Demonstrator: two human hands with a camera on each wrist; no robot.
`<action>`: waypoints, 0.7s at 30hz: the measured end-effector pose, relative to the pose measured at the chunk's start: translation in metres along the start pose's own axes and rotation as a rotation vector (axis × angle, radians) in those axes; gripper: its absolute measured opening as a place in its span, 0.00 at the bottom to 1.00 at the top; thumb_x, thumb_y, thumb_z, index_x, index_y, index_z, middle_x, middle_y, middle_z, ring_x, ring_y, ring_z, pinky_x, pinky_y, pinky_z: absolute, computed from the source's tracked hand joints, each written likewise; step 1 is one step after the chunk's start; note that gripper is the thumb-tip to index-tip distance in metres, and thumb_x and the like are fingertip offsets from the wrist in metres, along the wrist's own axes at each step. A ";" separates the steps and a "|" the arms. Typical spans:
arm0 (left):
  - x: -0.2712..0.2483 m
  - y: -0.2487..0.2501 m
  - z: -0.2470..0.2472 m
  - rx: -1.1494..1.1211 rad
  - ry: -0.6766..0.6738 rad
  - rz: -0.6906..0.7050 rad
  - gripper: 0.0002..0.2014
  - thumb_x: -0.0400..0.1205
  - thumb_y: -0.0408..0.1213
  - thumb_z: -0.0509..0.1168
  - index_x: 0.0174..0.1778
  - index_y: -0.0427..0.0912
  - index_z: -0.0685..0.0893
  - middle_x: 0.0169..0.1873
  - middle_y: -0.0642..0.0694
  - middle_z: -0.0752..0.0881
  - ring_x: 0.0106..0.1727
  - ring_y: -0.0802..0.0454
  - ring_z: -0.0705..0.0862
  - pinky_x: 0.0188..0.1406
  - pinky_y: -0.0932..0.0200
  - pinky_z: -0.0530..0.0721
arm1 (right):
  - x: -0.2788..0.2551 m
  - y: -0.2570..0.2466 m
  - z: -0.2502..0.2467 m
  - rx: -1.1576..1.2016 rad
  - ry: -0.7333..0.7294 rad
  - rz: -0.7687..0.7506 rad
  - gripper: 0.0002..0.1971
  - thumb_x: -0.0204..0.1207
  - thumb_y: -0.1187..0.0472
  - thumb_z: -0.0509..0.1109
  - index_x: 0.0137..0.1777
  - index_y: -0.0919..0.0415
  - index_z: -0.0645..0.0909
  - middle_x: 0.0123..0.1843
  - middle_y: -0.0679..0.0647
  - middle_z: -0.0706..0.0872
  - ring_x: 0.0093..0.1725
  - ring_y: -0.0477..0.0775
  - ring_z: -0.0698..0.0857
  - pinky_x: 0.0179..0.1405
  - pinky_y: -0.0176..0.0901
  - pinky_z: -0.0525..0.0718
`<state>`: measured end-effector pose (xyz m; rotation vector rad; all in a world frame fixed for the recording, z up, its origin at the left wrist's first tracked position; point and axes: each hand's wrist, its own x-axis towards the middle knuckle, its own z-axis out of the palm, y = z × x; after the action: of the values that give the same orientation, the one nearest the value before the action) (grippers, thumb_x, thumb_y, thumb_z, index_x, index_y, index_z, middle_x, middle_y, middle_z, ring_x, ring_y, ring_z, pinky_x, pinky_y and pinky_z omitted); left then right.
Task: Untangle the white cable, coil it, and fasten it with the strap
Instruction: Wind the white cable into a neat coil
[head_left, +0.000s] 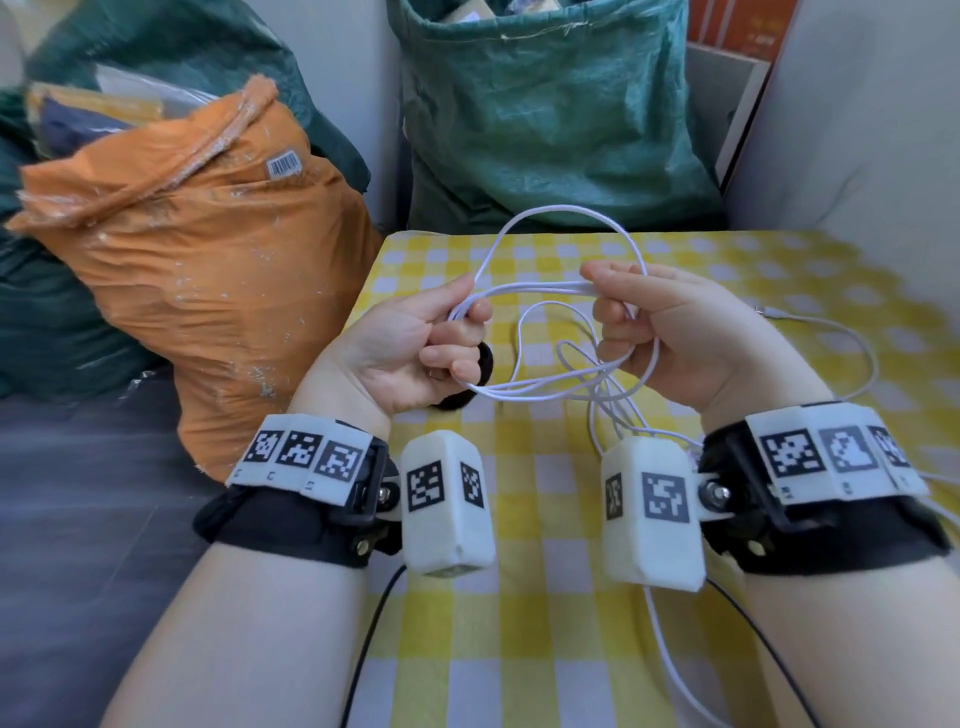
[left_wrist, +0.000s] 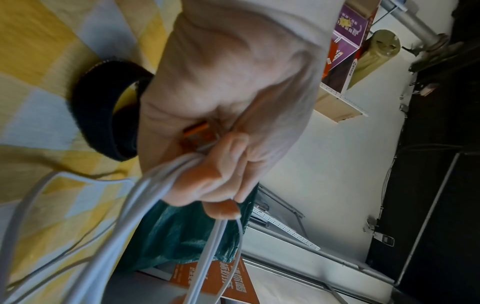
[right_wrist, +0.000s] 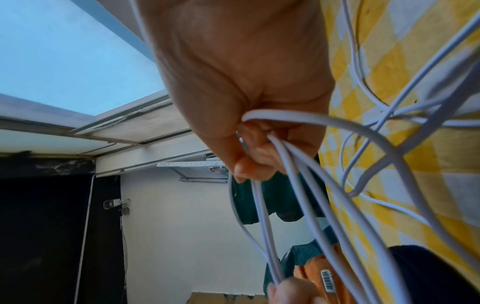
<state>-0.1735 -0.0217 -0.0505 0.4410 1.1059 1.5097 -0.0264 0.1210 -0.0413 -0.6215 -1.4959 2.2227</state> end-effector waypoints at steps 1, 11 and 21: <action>-0.001 0.000 -0.001 0.019 0.007 0.008 0.21 0.85 0.48 0.53 0.30 0.42 0.78 0.14 0.55 0.61 0.12 0.61 0.61 0.15 0.69 0.70 | 0.000 0.000 -0.001 0.021 0.003 -0.005 0.02 0.80 0.66 0.64 0.48 0.60 0.77 0.20 0.49 0.74 0.16 0.41 0.64 0.16 0.31 0.69; -0.001 -0.001 -0.002 0.094 -0.002 0.016 0.23 0.86 0.47 0.51 0.28 0.44 0.77 0.14 0.56 0.61 0.11 0.62 0.59 0.13 0.69 0.61 | -0.001 0.001 0.005 -0.101 0.064 0.025 0.23 0.76 0.34 0.60 0.37 0.55 0.75 0.17 0.45 0.60 0.16 0.46 0.57 0.16 0.31 0.64; 0.003 -0.005 -0.003 0.059 -0.042 -0.004 0.20 0.83 0.47 0.54 0.27 0.44 0.77 0.11 0.55 0.62 0.10 0.60 0.57 0.12 0.68 0.66 | 0.002 0.002 0.000 -0.031 0.049 -0.005 0.19 0.82 0.43 0.58 0.38 0.57 0.74 0.18 0.47 0.69 0.16 0.44 0.60 0.15 0.31 0.65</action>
<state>-0.1742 -0.0206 -0.0567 0.5083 1.1205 1.4606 -0.0281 0.1211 -0.0430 -0.6764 -1.5083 2.1685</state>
